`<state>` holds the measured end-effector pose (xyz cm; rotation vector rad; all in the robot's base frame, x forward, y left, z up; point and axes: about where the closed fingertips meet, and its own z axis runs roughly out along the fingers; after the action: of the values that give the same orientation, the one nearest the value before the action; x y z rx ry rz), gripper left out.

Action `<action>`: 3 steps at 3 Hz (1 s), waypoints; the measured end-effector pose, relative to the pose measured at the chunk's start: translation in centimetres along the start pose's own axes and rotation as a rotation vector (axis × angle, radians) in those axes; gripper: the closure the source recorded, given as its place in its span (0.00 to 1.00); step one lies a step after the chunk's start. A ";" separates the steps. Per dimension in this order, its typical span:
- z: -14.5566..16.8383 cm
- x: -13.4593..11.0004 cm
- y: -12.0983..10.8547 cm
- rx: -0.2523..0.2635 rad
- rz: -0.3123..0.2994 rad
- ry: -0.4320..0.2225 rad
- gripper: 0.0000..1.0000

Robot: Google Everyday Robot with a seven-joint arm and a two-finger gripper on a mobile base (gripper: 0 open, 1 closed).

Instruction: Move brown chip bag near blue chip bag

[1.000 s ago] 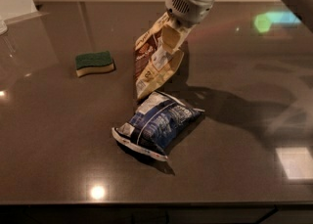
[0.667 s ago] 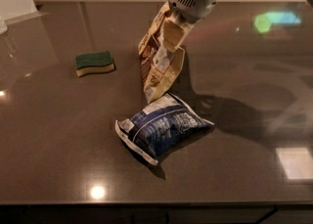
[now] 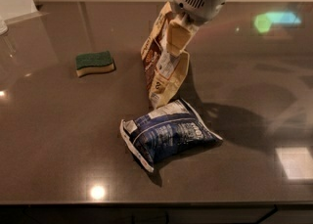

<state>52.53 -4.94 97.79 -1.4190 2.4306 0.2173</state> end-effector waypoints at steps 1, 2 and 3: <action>0.1 -0.3 -0.1 0.003 -0.002 -0.007 0.36; 0.3 -0.5 -0.1 0.005 -0.004 -0.012 0.13; 0.4 -0.8 -0.1 0.006 -0.006 -0.017 0.00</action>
Offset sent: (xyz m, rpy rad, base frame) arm 0.0019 0.0021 -0.0002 0.0036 -0.0053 0.0008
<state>53.06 -4.25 97.68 -1.4155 2.4110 0.2192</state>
